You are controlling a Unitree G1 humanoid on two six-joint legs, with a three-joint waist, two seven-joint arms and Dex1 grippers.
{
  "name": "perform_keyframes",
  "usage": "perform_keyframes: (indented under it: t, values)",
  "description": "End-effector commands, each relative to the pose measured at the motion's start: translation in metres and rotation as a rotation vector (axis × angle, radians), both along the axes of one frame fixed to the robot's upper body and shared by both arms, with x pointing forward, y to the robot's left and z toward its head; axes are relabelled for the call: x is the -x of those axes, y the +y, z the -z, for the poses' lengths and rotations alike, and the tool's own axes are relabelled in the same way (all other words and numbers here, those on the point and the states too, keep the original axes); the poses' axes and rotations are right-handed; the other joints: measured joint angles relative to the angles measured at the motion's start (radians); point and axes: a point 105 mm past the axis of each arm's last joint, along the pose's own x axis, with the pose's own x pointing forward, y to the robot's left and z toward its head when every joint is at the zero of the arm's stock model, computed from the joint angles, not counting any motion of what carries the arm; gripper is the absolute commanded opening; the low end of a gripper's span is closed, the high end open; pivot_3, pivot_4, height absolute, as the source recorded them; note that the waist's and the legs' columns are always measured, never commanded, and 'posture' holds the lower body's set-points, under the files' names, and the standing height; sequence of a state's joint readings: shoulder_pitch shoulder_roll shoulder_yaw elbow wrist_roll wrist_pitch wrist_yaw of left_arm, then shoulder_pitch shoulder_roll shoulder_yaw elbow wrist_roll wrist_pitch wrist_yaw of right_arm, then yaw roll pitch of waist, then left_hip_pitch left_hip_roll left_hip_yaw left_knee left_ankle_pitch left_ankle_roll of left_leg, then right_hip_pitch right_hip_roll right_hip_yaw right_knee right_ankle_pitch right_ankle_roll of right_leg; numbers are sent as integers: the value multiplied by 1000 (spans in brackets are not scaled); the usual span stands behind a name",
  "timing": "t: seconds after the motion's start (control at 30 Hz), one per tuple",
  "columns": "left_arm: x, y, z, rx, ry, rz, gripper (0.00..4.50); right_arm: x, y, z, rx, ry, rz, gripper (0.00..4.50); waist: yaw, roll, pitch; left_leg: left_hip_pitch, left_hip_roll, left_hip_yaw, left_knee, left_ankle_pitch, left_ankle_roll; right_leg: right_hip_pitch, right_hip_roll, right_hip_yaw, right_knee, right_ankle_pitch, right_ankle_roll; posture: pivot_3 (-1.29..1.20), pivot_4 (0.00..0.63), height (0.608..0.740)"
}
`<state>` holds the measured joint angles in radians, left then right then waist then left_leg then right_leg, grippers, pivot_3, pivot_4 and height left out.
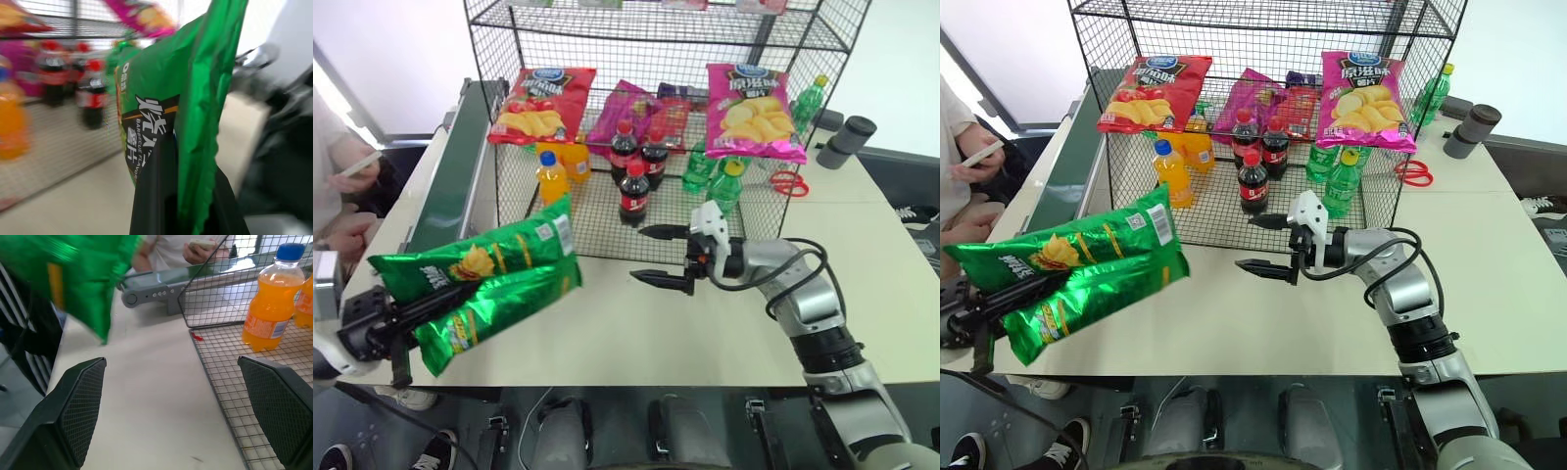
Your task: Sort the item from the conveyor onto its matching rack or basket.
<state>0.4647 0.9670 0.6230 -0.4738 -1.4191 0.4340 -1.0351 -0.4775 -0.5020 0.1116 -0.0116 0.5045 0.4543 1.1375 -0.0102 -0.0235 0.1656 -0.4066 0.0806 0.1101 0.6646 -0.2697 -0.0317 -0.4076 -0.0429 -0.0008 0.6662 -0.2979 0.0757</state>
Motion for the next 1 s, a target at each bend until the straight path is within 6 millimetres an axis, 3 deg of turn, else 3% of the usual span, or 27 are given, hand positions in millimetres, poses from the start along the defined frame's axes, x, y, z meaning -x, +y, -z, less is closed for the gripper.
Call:
perform_keyframes:
  t: [0.03, 0.2, 0.3, 0.57, 0.73, 1.0]
  values:
    - [3, -13, 1, 184, 110, 149, 29, 18, -25, -25, -149, 228, -68, 4500, 2, 1, 0, 0, 0, -1, 0, 0, 0, 0, -1, 0, 0, 0, 0, 0, 150, 740]
    - [-3, -37, 15, 239, 193, 321, 29, 46, -44, -33, -202, 393, -159, 4500, -4, 1, 0, 0, -2, -2, 0, 0, 1, 0, 0, 0, -1, 0, 0, 0, 150, 740]
    - [-12, -50, 16, 262, 202, 421, 29, 61, -43, -31, -179, 432, -211, 4500, -6, 1, 0, 0, -2, -3, 0, 0, 1, 0, 2, 1, -1, 0, 0, 0, 150, 740]
    - [-26, -68, 10, 291, 194, 548, 29, 75, -30, -41, -227, 477, -288, 4500, -2, 1, 0, -1, -2, -4, 0, 0, 1, 0, 2, 1, -1, 0, 0, 0, 150, 740]
    - [-33, -71, 11, 285, 192, 557, 29, 89, -22, -36, -170, 479, -347, 4500, -2, 1, 0, -1, -2, -4, 0, 0, 1, 0, 2, 1, -1, 0, 0, 0, 150, 740]
    - [-37, -76, 11, 277, 178, 557, 29, 85, -13, -27, -121, 458, -340, 4500, -3, 1, 0, -1, -2, -5, 0, 0, 1, 0, 2, 1, -1, 0, 0, 0, 150, 740]
